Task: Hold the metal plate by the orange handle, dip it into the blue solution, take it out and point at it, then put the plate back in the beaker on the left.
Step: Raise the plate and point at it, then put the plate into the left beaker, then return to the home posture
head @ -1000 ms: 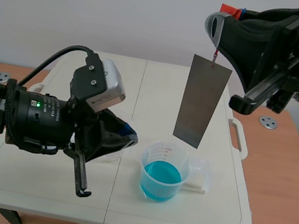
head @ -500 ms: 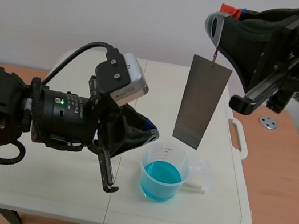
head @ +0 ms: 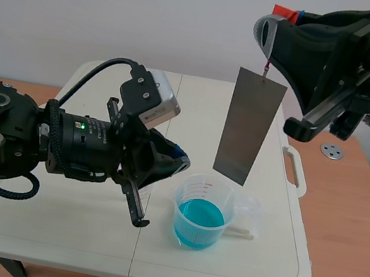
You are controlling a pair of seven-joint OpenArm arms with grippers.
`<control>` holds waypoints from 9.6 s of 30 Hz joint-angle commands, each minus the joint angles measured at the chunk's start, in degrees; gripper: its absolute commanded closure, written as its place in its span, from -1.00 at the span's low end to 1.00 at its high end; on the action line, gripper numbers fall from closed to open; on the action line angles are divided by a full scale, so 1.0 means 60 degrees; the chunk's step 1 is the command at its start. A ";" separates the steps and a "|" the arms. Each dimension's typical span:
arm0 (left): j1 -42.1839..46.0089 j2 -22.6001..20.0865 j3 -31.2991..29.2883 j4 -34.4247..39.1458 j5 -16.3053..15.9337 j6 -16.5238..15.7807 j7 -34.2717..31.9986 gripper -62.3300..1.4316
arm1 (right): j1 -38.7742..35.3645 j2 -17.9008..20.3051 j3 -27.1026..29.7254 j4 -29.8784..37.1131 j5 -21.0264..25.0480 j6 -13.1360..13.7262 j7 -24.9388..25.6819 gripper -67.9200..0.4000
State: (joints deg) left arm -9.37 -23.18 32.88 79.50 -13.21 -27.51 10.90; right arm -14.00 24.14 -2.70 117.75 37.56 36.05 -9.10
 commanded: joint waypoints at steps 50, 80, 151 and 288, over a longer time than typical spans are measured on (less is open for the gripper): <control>1.2218 -0.4127 -0.7530 0.2455 -0.0364 0.3738 -0.0987 0.90 | 0.0255 0.0047 0.0000 0.0142 0.0106 0.0000 0.0015 0.95; 1.3114 -0.2699 -0.7512 0.2430 -0.0372 0.3559 -0.0608 0.90 | 0.2725 -0.1100 -0.1676 -0.0171 0.0102 -0.0612 -0.1268 0.95; 1.3009 -0.2703 -0.7501 0.2422 -0.0619 0.3377 -0.0561 0.90 | 0.5927 -0.3679 -0.4000 -0.6772 -0.0229 -0.0240 -0.1253 0.95; 0.5085 -0.2619 -0.5213 0.3085 -0.1435 0.2484 -0.2364 -1.00 | -0.1953 0.0051 -0.1220 -0.2273 -0.2845 -0.1872 0.2346 -0.95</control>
State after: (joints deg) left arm 21.41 -39.07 1.45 96.82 -21.30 -13.10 -2.42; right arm -26.02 24.16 -10.83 102.21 20.03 25.32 3.86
